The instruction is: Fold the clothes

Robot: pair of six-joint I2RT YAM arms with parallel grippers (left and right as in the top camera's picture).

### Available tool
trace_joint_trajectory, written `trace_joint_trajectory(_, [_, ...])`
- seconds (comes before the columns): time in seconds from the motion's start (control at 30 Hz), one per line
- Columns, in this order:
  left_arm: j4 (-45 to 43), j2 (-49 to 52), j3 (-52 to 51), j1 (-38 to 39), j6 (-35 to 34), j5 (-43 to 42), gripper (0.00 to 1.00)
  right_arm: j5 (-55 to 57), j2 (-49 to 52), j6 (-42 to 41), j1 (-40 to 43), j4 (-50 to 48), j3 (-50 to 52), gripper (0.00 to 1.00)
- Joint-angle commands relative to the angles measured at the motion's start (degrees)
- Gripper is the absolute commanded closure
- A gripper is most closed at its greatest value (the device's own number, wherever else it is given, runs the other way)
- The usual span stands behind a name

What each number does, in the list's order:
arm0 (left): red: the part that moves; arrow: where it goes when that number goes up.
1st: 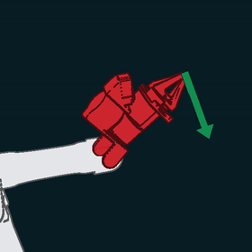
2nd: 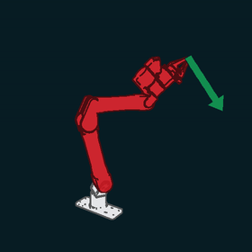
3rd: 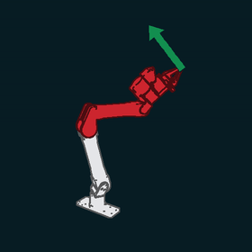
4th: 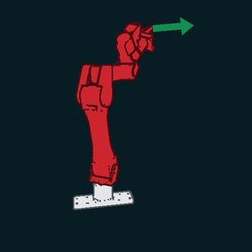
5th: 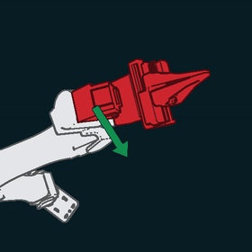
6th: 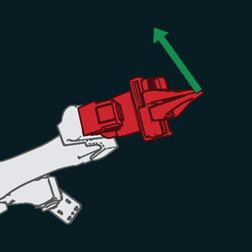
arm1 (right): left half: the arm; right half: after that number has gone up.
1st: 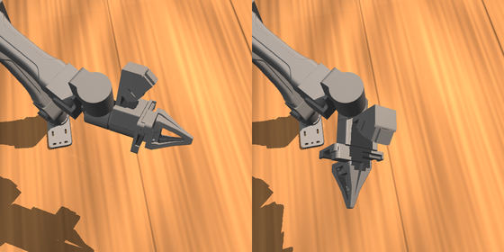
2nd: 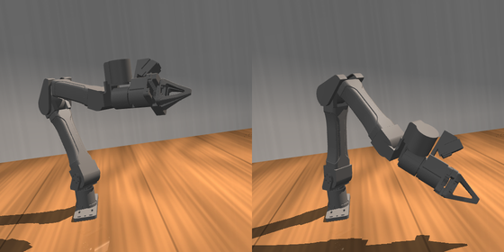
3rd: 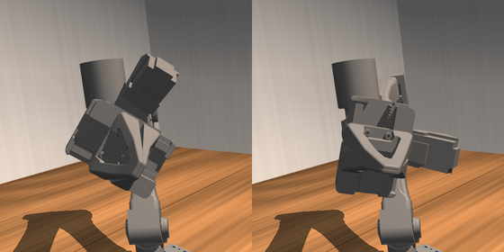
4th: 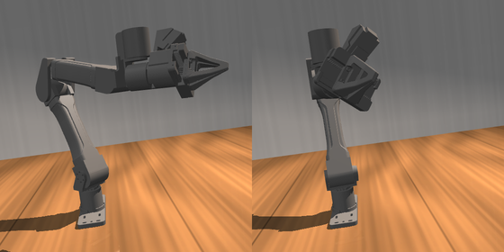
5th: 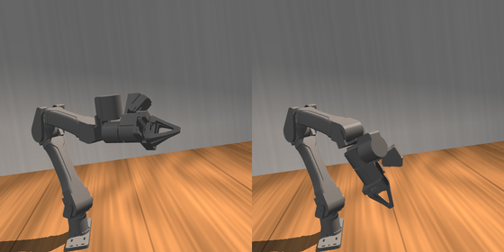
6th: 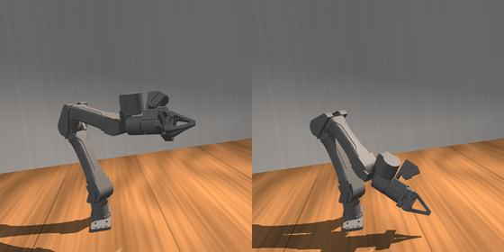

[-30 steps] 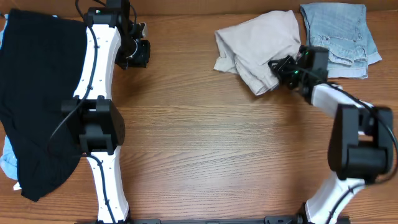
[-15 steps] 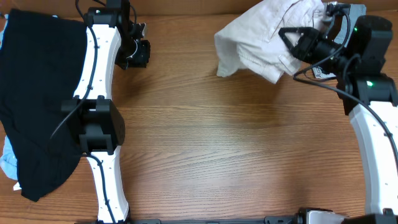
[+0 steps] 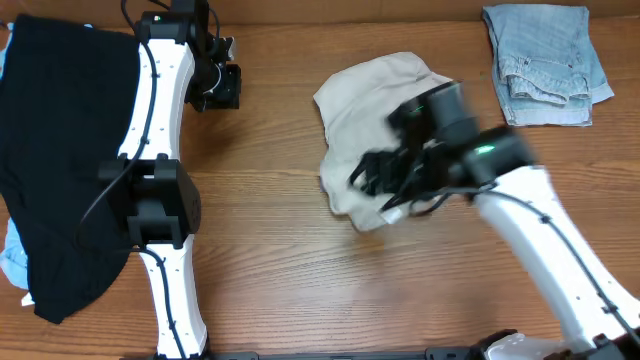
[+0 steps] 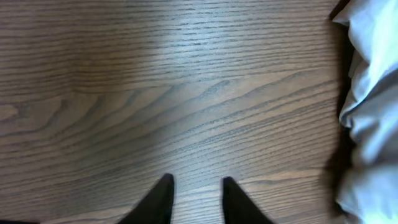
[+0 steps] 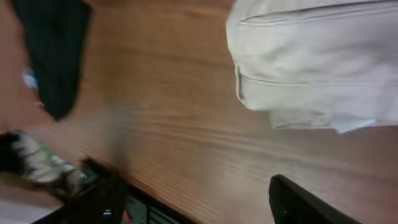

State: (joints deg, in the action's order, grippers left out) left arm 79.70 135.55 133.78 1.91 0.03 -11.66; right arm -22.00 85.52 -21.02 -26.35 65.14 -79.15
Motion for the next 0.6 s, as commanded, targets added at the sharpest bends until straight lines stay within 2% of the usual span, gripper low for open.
trace_joint_trajectory(0.0, [0.0,-0.7,0.9,0.7,0.0,0.3,0.55,12.0,-3.0,-4.8,-0.7,-1.1,-1.1,0.2])
trace_joint_trajectory(0.03, [0.1,-0.7,0.9,0.7,0.0,0.4,0.43,11.9,-4.1,-5.3,0.2,-1.6,-1.1,0.18])
trace_joint_trajectory(0.1, [0.5,-0.7,0.9,0.7,0.0,1.7,0.0,11.9,-7.2,-5.4,3.6,-2.4,-1.1,0.16])
trace_joint_trajectory(0.27, [0.4,-0.7,0.9,0.7,0.0,3.3,0.0,13.0,-13.3,-1.6,8.2,-3.2,-1.2,0.14])
trace_joint_trajectory(0.33, [0.4,-0.7,0.9,0.7,0.0,3.3,0.0,13.2,-16.1,-1.7,9.8,-4.3,-1.2,0.0])
trace_joint_trajectory(0.57, [0.4,-0.7,0.9,0.7,0.0,3.3,0.0,9.8,-22.6,-1.7,10.6,-9.2,-1.2,0.0])
